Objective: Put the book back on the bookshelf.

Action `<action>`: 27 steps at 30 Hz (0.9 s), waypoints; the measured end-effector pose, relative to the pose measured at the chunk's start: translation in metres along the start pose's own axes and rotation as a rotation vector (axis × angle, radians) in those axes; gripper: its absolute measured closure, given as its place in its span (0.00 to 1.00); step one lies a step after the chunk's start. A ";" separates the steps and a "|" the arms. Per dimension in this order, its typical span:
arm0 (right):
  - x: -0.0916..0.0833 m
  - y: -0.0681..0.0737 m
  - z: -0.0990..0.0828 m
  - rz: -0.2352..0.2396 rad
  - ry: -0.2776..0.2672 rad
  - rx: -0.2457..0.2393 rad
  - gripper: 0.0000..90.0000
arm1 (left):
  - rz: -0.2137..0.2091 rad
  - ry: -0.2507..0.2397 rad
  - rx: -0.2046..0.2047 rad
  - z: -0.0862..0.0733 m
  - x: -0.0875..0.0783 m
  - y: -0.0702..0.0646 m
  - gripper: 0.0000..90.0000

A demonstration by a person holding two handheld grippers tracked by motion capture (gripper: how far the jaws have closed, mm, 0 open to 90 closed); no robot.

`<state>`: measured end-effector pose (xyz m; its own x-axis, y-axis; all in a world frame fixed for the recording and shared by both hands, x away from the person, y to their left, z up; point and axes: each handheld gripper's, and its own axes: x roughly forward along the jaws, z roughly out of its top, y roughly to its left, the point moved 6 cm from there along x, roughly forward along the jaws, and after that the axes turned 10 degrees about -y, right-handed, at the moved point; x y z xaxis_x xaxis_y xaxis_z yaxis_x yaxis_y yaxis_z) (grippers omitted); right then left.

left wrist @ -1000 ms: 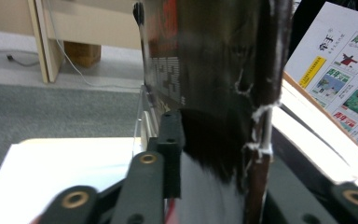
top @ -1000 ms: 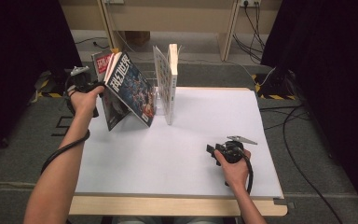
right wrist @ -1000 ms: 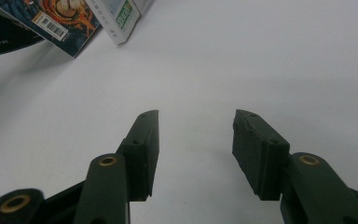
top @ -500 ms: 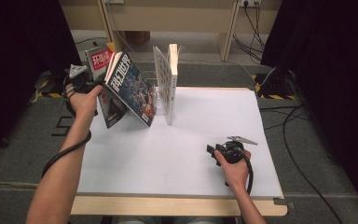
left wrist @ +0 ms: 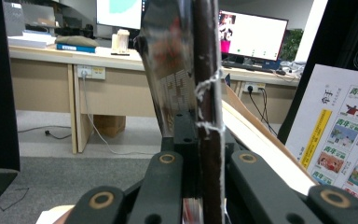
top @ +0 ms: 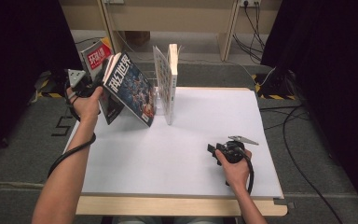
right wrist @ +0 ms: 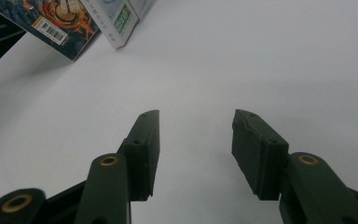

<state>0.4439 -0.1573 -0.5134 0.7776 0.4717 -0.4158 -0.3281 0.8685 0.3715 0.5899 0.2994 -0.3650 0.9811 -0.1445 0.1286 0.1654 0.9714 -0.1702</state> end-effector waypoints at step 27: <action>0.003 0.004 -0.003 0.006 0.018 -0.007 0.58 | -0.019 0.179 -0.193 -0.008 -0.009 0.023 0.79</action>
<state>0.4432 -0.1521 -0.5155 0.7658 0.4793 -0.4287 -0.3366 0.8669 0.3678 0.5861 0.3213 -0.3776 0.9769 -0.2100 -0.0387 0.1830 0.9168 -0.3549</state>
